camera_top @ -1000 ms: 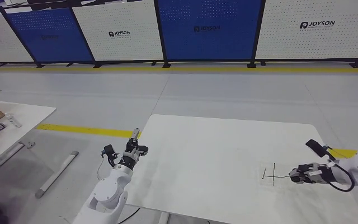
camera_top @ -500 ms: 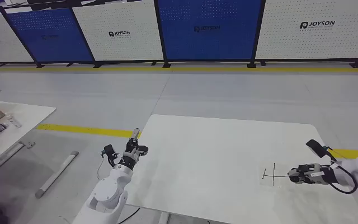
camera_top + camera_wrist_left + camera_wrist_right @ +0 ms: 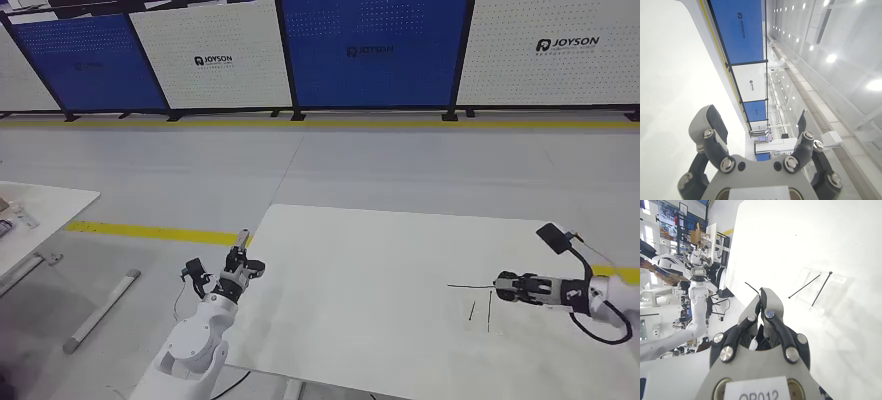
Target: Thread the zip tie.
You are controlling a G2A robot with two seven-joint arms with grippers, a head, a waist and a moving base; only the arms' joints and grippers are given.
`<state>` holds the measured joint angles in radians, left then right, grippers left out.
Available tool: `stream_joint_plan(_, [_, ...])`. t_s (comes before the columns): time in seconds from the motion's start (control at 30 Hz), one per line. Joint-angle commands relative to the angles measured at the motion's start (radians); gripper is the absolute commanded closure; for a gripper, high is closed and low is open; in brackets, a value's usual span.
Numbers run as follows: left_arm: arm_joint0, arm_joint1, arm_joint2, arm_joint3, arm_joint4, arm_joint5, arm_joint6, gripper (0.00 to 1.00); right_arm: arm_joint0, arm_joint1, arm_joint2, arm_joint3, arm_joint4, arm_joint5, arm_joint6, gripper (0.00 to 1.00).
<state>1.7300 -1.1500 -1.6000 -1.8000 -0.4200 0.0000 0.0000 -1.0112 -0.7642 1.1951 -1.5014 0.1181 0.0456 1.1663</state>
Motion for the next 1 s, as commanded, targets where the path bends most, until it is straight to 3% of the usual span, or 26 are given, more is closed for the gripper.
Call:
stream_joint_plan(0.0, [0.000, 0.000, 0.000, 0.000, 0.000, 0.000, 0.000, 0.00, 0.000, 0.000, 0.000, 0.000, 0.000, -0.001, 0.000, 1.00])
stream_joint_plan(0.37, [0.000, 0.000, 0.000, 0.000, 0.000, 0.000, 0.000, 0.00, -0.002, -0.004, -0.004, 0.016, 0.014, -0.006, -0.035, 1.00])
stream_joint_plan(0.47, [0.000, 0.000, 0.000, 0.000, 0.000, 0.000, 0.000, 0.00, 0.038, -0.017, -0.006, 0.077, 0.148, -0.165, 0.028, 1.00])
stream_joint_plan(0.57, [0.000, 0.000, 0.000, 0.000, 0.000, 0.000, 0.000, 0.00, 0.088, -0.029, -0.033, 0.089, 0.119, -0.313, 0.023, 1.00])
stream_joint_plan(0.63, [0.000, 0.000, 0.000, 0.000, 0.000, 0.000, 0.000, 0.00, 0.117, -0.039, -0.068, 0.084, 0.070, -0.362, 0.011, 1.00])
stream_joint_plan(0.77, [0.000, 0.000, 0.000, 0.000, 0.000, 0.000, 0.000, 0.00, 0.181, -0.066, -0.160, 0.051, -0.039, -0.386, -0.017, 1.00])
stream_joint_plan(0.83, [0.000, 0.000, 0.000, 0.000, 0.000, 0.000, 0.000, 0.00, 0.211, -0.084, -0.213, 0.076, -0.105, -0.386, -0.064, 1.00])
stream_joint_plan(0.87, [0.000, 0.000, 0.000, 0.000, 0.000, 0.000, 0.000, 0.00, 0.224, -0.095, -0.241, 0.086, -0.067, -0.386, -0.039, 1.00])
stream_joint_plan(0.97, [0.000, 0.000, 0.000, 0.000, 0.000, 0.000, 0.000, 0.00, 0.224, -0.095, -0.241, 0.086, -0.067, -0.386, -0.039, 1.00])
